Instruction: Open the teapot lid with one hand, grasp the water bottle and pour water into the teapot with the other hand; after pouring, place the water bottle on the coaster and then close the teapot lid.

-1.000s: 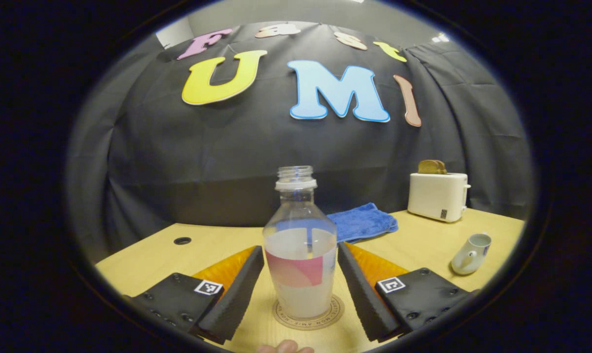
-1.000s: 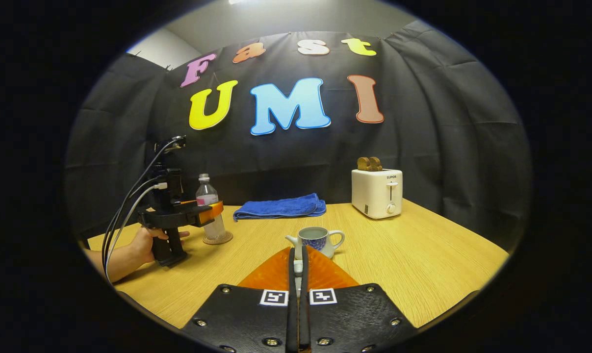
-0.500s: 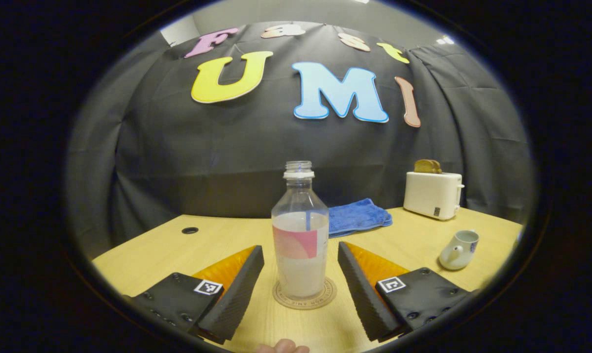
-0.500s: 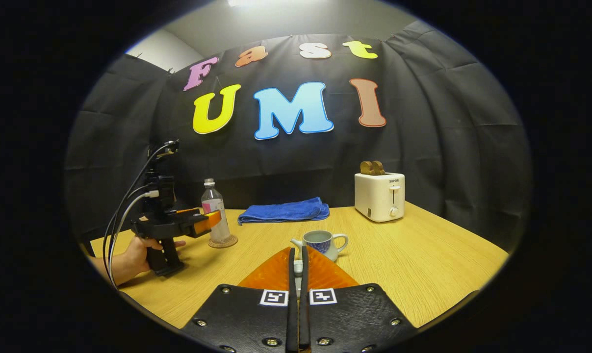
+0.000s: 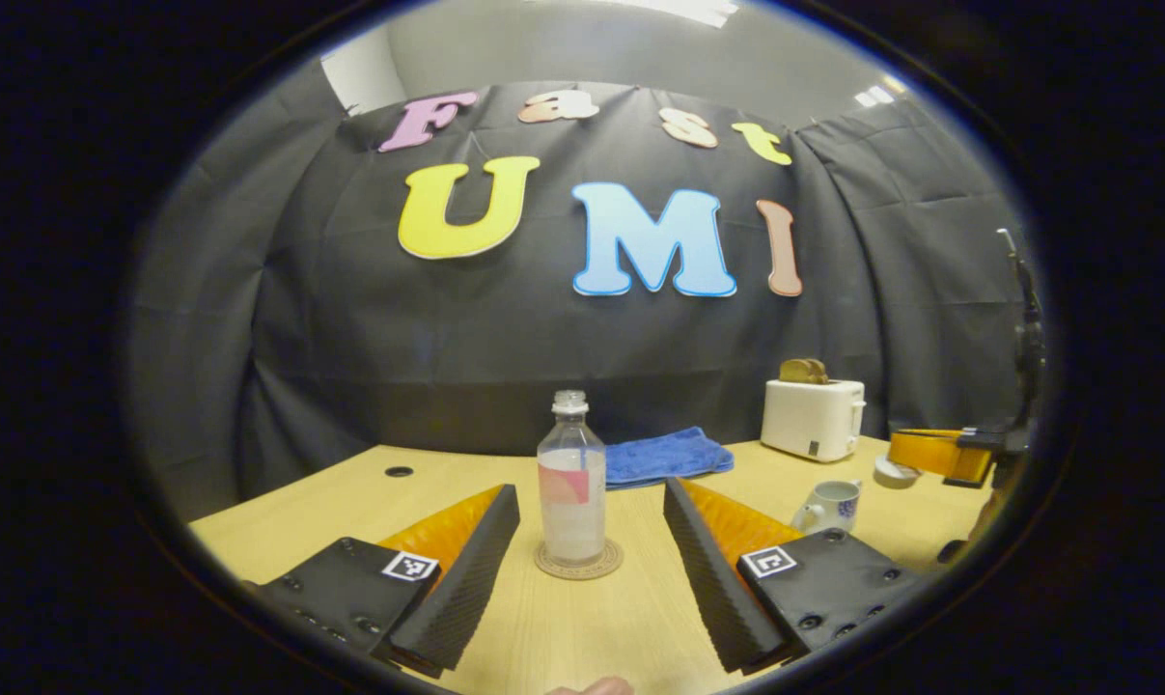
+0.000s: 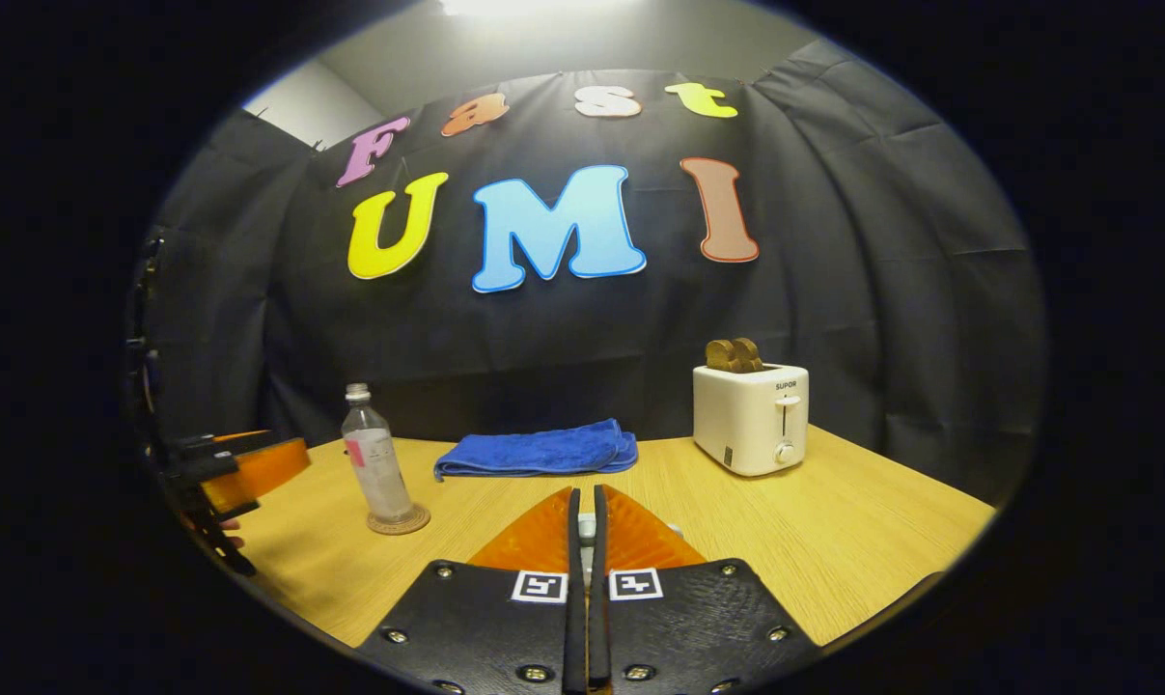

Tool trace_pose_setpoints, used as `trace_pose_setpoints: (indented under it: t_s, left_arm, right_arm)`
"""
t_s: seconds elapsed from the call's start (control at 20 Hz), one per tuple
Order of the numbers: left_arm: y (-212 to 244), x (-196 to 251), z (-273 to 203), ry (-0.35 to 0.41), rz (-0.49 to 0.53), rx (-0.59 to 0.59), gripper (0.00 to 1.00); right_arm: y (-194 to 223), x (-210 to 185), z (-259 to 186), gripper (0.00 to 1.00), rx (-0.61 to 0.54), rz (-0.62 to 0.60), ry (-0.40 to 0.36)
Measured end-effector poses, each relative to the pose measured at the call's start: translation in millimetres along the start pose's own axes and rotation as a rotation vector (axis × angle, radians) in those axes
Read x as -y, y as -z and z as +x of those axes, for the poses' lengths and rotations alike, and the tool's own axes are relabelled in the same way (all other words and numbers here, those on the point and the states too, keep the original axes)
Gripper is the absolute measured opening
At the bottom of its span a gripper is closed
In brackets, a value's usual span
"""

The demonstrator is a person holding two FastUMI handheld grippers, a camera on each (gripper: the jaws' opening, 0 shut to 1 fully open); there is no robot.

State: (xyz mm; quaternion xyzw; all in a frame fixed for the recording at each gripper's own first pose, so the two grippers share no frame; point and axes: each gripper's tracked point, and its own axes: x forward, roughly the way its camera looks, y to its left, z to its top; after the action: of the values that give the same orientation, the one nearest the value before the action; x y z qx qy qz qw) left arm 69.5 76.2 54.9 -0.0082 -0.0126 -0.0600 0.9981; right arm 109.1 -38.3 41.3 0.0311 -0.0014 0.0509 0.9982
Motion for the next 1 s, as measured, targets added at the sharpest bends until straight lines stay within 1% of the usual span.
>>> trace_pose_setpoints:
  t_s: [0.15,0.3,0.55,1.0]
  left_arm:
    - [-7.1,3.3,-13.8,0.01,-0.023,0.022,1.0]
    - [7.4,4.9,-18.8,0.025,-0.072,-0.002,1.0]
    - [25.6,-2.4,-13.7,0.019,-0.107,-0.041,1.0]
    - [26.8,-1.4,-13.4,0.012,-0.088,-0.04,1.0]
  right_arm:
    - [10.1,5.4,26.3,0.01,-0.014,-0.021,0.032]
    - [18.1,5.9,42.7,0.01,-0.036,-0.01,0.043]
    - [22.0,4.8,55.4,0.01,-0.044,-0.037,0.055]
    - [35.6,6.7,63.5,0.01,-0.081,-0.041,0.069]
